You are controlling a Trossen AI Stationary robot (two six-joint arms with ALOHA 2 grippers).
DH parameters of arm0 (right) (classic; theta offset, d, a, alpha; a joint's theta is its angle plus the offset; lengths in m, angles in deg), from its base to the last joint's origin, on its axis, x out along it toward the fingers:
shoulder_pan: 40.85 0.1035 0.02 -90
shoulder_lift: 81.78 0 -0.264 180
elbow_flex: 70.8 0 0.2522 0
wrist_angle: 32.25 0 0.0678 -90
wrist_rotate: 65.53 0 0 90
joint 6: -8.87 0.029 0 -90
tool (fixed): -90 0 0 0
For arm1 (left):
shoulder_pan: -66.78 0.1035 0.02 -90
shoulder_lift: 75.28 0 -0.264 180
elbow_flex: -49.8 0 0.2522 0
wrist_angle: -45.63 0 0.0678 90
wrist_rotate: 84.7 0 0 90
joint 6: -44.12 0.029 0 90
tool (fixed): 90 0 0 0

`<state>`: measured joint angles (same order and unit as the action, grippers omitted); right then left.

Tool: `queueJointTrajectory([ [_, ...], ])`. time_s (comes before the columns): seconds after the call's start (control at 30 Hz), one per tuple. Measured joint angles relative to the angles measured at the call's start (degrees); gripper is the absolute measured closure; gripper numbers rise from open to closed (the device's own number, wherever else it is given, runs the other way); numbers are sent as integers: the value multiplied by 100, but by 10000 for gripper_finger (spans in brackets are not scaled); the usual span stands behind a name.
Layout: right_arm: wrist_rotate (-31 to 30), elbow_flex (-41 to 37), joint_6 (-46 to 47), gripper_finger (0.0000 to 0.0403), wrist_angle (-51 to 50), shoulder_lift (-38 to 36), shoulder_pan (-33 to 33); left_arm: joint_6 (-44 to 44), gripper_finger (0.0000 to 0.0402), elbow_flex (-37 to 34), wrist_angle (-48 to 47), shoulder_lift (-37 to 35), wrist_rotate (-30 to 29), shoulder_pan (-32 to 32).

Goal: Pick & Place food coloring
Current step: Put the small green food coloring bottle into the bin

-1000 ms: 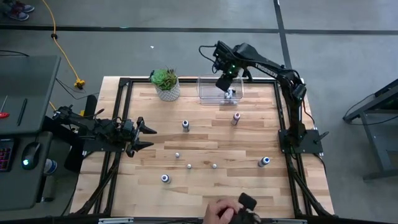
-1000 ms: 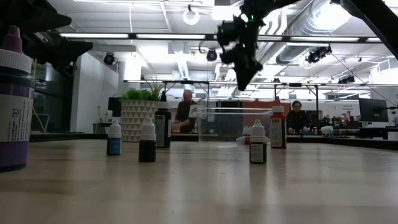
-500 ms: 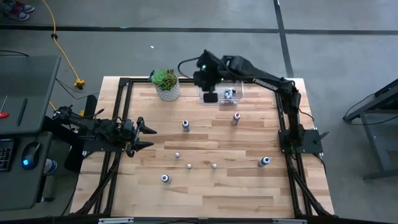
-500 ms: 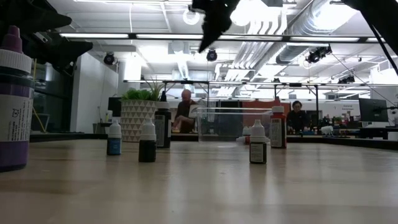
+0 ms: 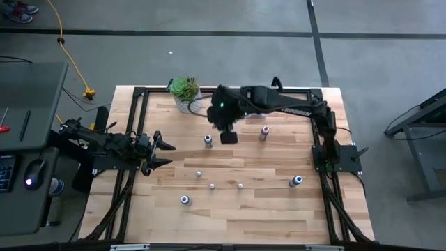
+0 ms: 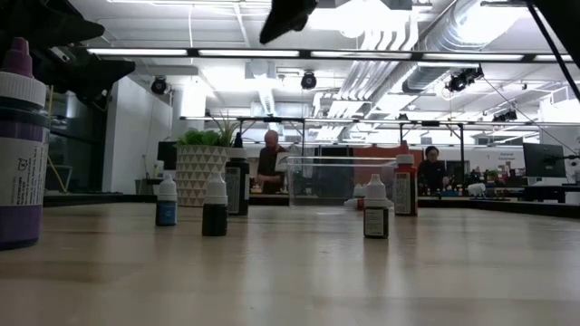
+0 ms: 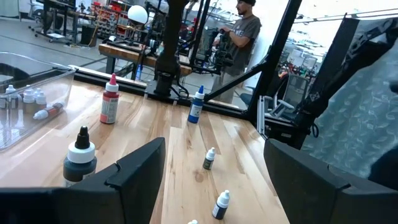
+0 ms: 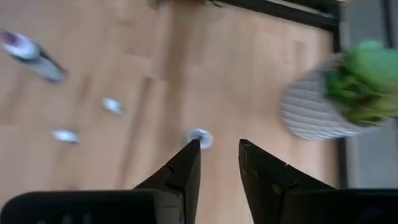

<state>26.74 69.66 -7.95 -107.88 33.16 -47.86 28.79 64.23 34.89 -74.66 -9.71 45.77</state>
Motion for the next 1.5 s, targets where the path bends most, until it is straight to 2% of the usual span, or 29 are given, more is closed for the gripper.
queueJointTrajectory([
  [0.13,250,0,492,304,-94,0,387,0,130,0,0,-2,0,1],
  [0.4,249,-2,1340,304,-606,0,1161,0,130,0,1,-1,0,1],
  [0.67,-344,-2,2455,304,-1824,4,1756,0,130,0,0,-2,0,1],
  [0.83,-606,-79,3063,304,-2209,52,2005,0,130,0,0,-2,0,0],
  [0.93,-512,-517,3681,304,-2188,18,2072,0,130,0,0,1,0,0],
  [1.1,40,-1685,4371,304,-1869,-210,2090,0,130,0,1,0,-1,0],
  [1.37,112,-4133,4266,304,810,-1197,2172,0,130,0,2,-2,0,1],
  [1.5,219,-5122,3935,304,1710,-1449,2280,0,130,0,1,-2,0,1],
])
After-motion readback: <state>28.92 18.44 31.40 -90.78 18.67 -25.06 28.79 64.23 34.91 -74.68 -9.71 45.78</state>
